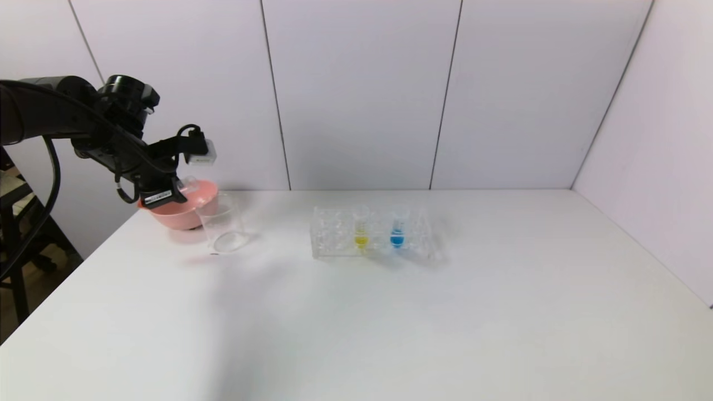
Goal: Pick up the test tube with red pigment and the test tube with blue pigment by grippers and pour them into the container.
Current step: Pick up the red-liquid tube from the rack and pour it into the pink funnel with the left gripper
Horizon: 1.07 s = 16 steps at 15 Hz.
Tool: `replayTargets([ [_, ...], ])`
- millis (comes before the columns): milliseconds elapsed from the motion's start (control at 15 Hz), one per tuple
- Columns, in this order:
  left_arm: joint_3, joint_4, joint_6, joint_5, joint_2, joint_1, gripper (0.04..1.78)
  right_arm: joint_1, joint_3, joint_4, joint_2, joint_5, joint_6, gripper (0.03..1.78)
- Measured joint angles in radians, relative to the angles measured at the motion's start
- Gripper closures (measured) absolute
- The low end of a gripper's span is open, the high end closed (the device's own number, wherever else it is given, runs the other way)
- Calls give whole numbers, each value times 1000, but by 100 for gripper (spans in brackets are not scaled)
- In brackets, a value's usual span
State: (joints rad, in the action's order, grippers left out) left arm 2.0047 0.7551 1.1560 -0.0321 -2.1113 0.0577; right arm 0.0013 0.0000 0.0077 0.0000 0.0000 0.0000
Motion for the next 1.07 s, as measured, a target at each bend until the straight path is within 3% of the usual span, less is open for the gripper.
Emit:
replayTargets([
  [1067, 0, -9, 1, 133, -25, -43, 136, 0, 0, 0, 0, 0, 0, 4],
])
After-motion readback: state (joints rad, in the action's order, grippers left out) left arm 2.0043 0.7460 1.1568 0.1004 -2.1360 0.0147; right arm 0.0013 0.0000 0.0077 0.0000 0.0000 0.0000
